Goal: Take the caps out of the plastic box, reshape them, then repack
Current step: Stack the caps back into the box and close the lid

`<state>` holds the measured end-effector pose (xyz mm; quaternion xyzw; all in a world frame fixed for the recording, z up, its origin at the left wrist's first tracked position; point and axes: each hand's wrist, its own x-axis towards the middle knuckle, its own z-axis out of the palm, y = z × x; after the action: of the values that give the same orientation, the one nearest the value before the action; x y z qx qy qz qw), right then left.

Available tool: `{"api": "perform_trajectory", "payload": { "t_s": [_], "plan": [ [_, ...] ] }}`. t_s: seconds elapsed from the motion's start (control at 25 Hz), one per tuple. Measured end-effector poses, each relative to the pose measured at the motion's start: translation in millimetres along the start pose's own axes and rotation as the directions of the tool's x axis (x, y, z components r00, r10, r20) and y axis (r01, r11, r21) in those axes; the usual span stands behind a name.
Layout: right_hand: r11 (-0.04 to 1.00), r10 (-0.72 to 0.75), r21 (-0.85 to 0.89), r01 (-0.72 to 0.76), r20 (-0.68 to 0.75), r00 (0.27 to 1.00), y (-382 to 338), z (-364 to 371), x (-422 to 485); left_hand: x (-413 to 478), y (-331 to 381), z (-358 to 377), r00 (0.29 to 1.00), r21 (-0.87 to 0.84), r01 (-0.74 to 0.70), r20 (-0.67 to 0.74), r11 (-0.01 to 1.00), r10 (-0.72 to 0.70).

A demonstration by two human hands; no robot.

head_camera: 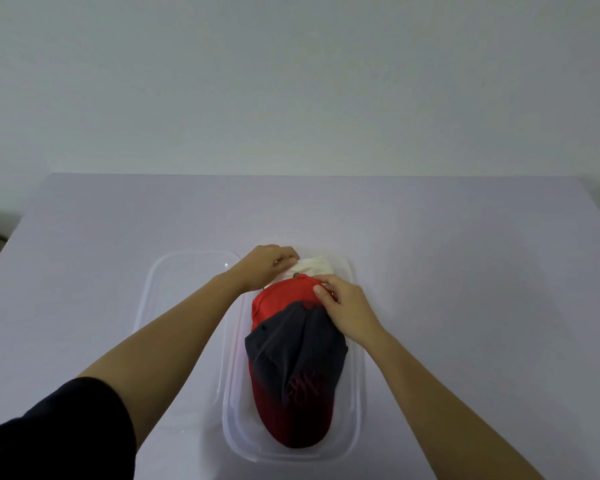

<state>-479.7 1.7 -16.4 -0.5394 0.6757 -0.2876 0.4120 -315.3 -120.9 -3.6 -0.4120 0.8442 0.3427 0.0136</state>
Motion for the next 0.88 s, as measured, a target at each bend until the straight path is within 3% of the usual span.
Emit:
{"api": "perform_trajectory", "payload": {
  "t_s": [0.12,0.24,0.32,0.44,0.56,0.64,0.76,0.88],
  "plan": [
    [0.988,-0.069,-0.139,0.06,-0.061,0.996,-5.3,-8.1,7.4,-7.5,0.9,4.5,0.985,-0.117,0.025,-0.166,0.993,-0.044],
    [0.924,-0.214,-0.35,0.153,-0.143,0.966,-5.2,-28.9,19.9,-21.3,-5.1,-1.3,0.944,-0.231,0.152,-0.254,0.961,-0.21],
    [0.863,-0.194,-0.479,0.16,-0.022,0.981,-6.9,-35.8,32.0,-24.5,-10.1,-0.5,0.953,-0.088,0.222,-0.192,0.971,-0.235],
    [0.704,-0.135,-0.684,0.189,0.133,0.982,-15.3,-32.5,48.1,-20.7,-7.8,1.4,0.983,0.054,0.154,-0.111,0.987,-0.148],
    [0.519,-0.139,-0.84,0.157,0.098,0.985,-17.0,-37.5,57.2,-9.4,-5.4,-3.2,0.983,0.152,0.148,-0.132,0.977,-0.129],
    [0.474,-0.099,-0.873,0.119,0.081,0.992,-14.5,-37.6,59.3,-4.8,-4.0,-1.2,0.964,0.212,0.24,-0.171,0.947,-0.206],
    [0.525,0.014,-0.844,0.114,0.142,0.99,-12.0,-33.3,62.3,-3.0,0.3,8.6,0.931,0.172,0.312,-0.25,0.934,-0.265],
    [0.779,-0.062,-0.62,0.092,0.069,0.996,-6.8,-44.0,49.8,-22.8,4.1,-0.5,0.867,-0.126,0.235,-0.421,0.964,-0.267]
  ]
}}
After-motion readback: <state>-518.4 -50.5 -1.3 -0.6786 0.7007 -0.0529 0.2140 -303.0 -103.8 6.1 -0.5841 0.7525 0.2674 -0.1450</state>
